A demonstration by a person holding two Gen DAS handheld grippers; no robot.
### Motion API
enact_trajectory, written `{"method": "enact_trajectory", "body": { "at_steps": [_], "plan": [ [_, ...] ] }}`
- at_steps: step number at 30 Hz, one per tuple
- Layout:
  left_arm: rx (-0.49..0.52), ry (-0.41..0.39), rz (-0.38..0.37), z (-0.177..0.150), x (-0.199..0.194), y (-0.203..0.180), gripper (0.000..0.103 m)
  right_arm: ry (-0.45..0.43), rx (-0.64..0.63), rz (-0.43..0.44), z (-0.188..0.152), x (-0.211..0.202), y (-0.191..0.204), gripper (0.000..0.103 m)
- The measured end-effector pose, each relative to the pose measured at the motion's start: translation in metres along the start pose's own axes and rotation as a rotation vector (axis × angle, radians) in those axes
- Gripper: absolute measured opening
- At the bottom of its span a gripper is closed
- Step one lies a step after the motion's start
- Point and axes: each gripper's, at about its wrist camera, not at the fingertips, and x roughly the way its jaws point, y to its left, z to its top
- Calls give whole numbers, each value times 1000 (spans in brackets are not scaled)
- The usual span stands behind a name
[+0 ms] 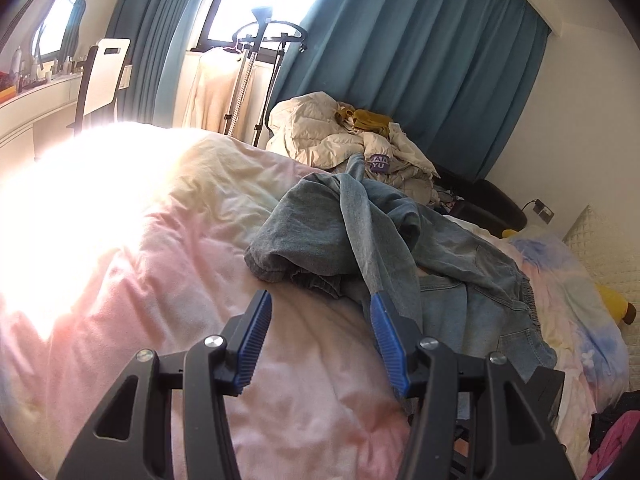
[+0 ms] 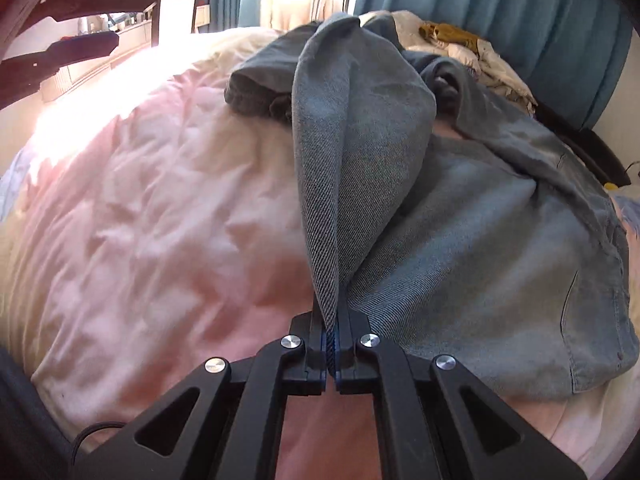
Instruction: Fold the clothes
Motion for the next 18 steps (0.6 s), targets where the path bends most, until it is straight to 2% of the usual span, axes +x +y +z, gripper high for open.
{"method": "enact_trajectory", "body": {
  "at_steps": [5,9,12,14,16,18],
  "plan": [
    [-48,24,-31,1,7,12,53,55,121,65,-5,8,-15,1],
    [-57,59,-39,-4,20,13,53,60,147,92,-4,17,-15,3],
    [-24,77,-54,-8,32,5,53,60,189,135,-4,25,-19,6],
    [13,84,-67,-7,42,-6,53,58,282,205,-5,31,-33,6],
    [33,91,-90,-2,52,-16,53,59,360,263,-7,36,-46,6],
    [61,90,-103,10,61,-28,53,58,390,285,-8,39,-50,6]
  ]
}}
